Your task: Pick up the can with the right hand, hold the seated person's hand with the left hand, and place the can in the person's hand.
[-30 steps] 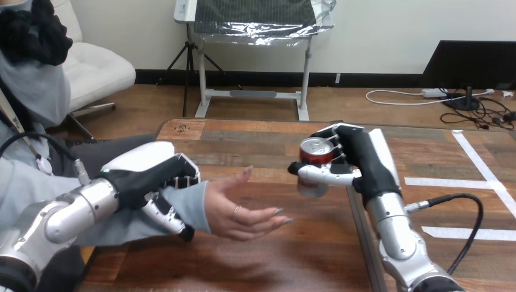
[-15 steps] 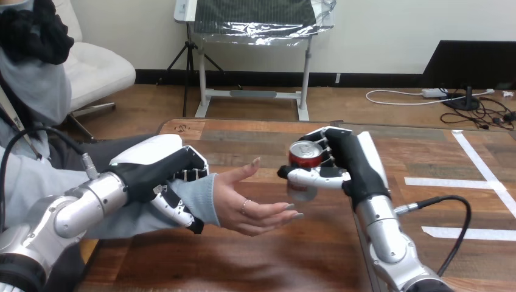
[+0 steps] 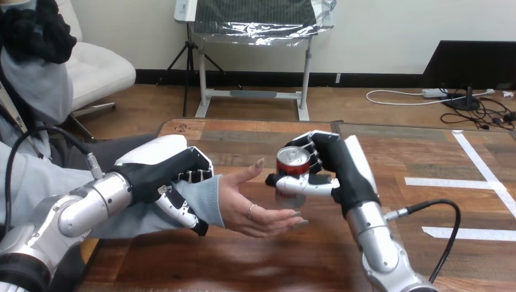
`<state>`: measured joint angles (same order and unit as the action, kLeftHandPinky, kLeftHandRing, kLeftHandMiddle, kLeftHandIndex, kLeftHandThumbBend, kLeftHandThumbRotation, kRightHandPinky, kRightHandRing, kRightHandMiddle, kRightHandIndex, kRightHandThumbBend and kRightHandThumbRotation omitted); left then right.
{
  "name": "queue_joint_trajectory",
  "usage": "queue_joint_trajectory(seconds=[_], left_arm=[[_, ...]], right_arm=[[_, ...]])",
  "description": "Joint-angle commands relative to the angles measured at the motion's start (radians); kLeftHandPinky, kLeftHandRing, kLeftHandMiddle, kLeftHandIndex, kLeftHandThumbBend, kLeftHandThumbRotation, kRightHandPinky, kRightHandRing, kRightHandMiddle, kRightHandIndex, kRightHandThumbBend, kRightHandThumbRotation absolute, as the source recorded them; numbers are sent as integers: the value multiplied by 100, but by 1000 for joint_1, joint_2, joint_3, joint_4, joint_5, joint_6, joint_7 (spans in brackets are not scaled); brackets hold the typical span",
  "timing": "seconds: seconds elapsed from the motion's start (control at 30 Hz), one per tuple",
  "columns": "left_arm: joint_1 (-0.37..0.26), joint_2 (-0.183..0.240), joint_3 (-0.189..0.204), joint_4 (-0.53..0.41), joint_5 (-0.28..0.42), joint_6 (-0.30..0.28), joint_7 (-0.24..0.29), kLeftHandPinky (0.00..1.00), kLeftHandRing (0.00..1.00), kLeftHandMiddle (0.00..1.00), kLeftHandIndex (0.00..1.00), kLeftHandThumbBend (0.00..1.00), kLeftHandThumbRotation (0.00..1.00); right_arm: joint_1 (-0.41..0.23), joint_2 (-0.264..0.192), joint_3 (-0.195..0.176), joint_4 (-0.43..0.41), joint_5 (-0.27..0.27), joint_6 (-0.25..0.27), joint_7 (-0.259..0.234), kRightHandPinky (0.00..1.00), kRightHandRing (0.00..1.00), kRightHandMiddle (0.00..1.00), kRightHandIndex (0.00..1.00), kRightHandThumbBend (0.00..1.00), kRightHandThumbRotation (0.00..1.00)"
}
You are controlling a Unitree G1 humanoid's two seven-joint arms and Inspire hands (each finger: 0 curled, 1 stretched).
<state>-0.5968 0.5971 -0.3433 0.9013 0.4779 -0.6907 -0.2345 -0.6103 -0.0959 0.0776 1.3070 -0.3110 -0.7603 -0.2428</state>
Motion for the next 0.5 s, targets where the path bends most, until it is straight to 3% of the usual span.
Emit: queue_joint_trajectory(seconds=[0.0, 0.3, 0.47], left_arm=[[-102, -48, 35, -65, -42, -19, 9, 24, 29, 36, 39, 83, 0], [-104, -60, 32, -52, -39, -29, 15, 24, 29, 36, 39, 84, 0], [-102, -66, 30, -57, -36, -21, 15, 24, 29, 36, 39, 84, 0]], right_arm=[[-23, 18, -4, -49, 17, -56, -8, 36, 41, 48, 51, 82, 0], [3, 43, -12, -77, 40, -101, 32, 36, 41, 48, 51, 79, 0], [17, 51, -2, -101, 31, -120, 22, 35, 40, 48, 51, 79, 0]])
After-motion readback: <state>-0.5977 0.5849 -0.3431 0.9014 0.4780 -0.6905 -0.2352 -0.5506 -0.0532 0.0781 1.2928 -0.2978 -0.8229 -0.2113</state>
